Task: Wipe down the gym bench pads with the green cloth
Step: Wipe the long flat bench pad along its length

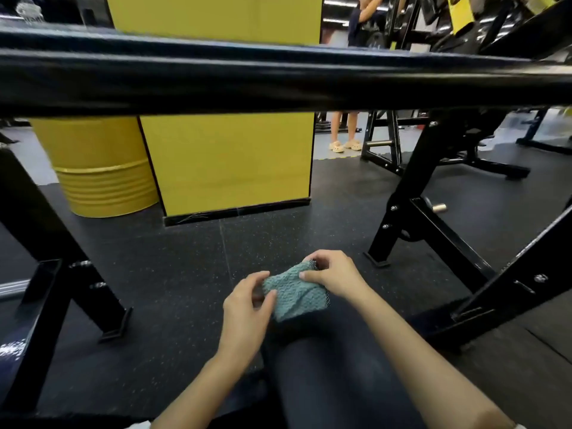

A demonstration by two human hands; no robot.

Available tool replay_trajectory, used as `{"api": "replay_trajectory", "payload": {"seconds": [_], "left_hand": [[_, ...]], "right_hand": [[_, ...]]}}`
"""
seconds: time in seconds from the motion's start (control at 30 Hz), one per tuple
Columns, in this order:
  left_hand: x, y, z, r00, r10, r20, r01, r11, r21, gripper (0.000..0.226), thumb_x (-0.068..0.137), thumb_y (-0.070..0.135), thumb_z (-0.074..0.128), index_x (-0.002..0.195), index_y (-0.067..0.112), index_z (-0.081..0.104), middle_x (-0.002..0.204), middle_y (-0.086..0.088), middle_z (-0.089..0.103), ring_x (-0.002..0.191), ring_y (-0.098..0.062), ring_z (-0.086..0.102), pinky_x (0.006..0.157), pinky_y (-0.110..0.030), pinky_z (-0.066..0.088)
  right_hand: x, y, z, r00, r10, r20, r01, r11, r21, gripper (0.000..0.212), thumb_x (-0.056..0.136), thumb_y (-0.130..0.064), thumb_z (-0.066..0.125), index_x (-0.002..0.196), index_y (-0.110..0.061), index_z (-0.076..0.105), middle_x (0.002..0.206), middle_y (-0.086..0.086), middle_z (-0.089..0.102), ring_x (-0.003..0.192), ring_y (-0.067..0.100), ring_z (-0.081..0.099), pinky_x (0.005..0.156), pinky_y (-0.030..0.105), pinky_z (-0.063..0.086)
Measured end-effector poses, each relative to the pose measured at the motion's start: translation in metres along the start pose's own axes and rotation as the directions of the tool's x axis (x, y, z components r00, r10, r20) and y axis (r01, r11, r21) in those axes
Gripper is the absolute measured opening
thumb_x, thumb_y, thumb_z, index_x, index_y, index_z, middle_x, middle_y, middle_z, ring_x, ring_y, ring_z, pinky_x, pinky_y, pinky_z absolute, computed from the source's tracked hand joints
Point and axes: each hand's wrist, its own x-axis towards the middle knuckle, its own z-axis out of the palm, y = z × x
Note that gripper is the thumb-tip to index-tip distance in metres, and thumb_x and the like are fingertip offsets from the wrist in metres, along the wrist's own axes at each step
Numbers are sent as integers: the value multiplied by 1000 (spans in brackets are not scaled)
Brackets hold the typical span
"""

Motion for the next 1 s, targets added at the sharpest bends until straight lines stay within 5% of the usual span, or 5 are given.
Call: {"api": "replay_trajectory", "payload": {"seconds": [0.13, 0.27, 0.47, 0.63, 1.0], "left_hand": [[1, -33, 7, 959, -21, 282, -101, 907, 409, 62, 102, 33, 42, 155, 15, 16, 162, 3, 15, 149, -11, 12, 121, -29, 15], [-14, -60, 9, 909, -91, 407, -206, 752, 627, 82, 82, 57, -13, 154, 17, -10, 155, 10, -27, 139, -4, -29, 120, -39, -6], [-17, -69, 10, 893, -120, 434, -202, 755, 623, 104, 61, 70, -33, 151, 21, -19, 150, 13, -34, 135, -2, -34, 120, -43, -6], [-17, -65, 11, 893, -140, 427, -185, 752, 633, 96, 64, 61, -29, 151, 22, -20, 148, 15, -35, 135, 1, -33, 119, -45, -6], [-17, -68, 14, 893, -147, 426, -187, 739, 647, 99, 62, 62, -36, 151, 21, -20, 156, 10, -31, 143, -6, -28, 120, -45, -6]], "right_hand": [[23, 24, 20, 999, -8, -45, 0, 987, -159, 44, 82, -33, 75, 122, -22, 62, 116, -1, 66, 110, 16, 60, 93, 29, 47], [14, 49, 30, 984, -172, 40, 175, 920, -350, 57, 93, -35, 60, 145, -27, 40, 149, -8, 41, 138, 12, 36, 113, 35, 32], [3, 45, 53, 884, -344, 316, 465, 720, -516, 54, 103, -36, 35, 153, -32, 15, 160, -18, 1, 147, 3, -9, 115, 36, -4], [5, 45, 74, 925, -153, 349, 343, 733, -588, 56, 103, -49, 20, 154, -33, 6, 160, -20, -2, 146, -1, -9, 120, 48, -7], [-51, 43, 61, 875, -112, 472, 408, 694, -593, 58, 103, -48, 17, 153, -34, -8, 157, -24, -18, 142, -4, -22, 115, 39, -16]]}}
